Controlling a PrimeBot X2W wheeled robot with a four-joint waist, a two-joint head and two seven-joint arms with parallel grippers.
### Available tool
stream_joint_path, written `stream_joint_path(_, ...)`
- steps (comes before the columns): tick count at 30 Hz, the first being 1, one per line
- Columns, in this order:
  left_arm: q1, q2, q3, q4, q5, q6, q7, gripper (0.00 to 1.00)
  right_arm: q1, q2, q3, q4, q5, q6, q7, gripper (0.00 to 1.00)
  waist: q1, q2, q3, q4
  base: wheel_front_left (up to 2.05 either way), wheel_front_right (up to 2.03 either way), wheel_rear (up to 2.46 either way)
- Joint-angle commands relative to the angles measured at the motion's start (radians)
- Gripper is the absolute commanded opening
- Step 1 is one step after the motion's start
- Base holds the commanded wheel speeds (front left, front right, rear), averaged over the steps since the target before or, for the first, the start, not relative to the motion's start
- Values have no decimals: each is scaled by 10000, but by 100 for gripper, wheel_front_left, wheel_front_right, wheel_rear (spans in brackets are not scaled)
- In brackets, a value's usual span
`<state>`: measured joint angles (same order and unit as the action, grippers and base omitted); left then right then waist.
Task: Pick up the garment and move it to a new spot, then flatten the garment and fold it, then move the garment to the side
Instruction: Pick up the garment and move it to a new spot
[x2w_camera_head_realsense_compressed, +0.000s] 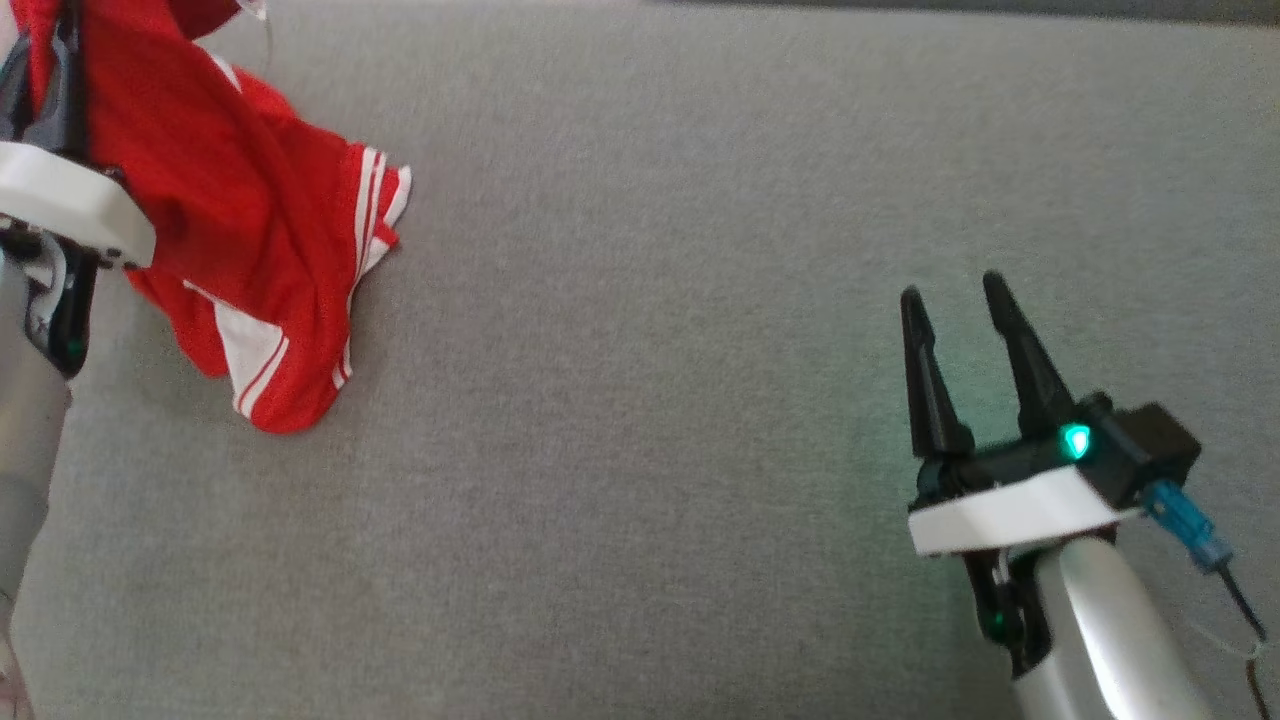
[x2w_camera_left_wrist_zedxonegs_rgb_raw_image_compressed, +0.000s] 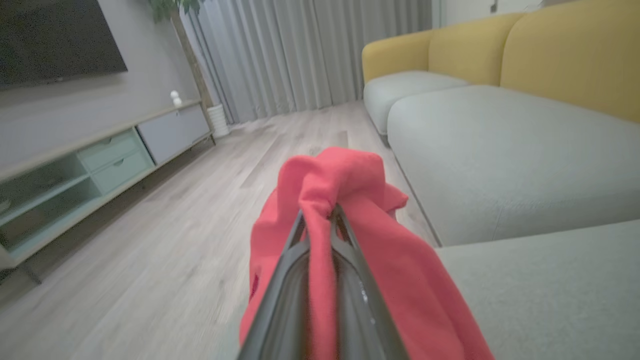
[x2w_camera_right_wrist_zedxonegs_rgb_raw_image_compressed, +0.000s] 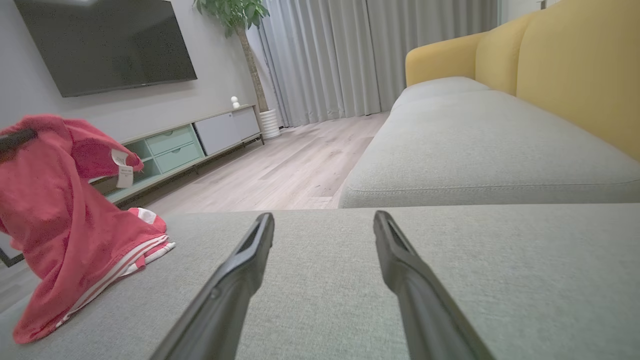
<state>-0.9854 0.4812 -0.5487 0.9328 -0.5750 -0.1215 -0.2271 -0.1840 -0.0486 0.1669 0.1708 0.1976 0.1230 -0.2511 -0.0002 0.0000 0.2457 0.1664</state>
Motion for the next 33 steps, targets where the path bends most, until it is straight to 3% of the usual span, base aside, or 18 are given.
stream_joint_path(1, -592, 678, 279, -362, 95, 119, -133, 0, 89, -16, 288, -246, 86, 77, -107, 100, 2, 0, -577, -330, 0, 0, 0)
stream_joint_path(9, -257, 234, 106, -2360, -56, 159, -71, 0, 550, -16, 412, -143, 457, 77, -107, 100, 2, 0, -1467, -805, 0, 0, 0)
stream_joint_path(19, 829, -500, -646, -4996, -10, 902, 971, 0, 618, -16, 520, -261, 710, 77, -107, 100, 2, 0, -1622, -1918, 0, 0, 0)
stream_joint_path(33, 560, -1459, -1392, -5120, 548, 1620, 1298, 0, -126, -16, 987, -595, 1285, 77, -107, 100, 2, 0, -480, -4312, 0, 0, 0)
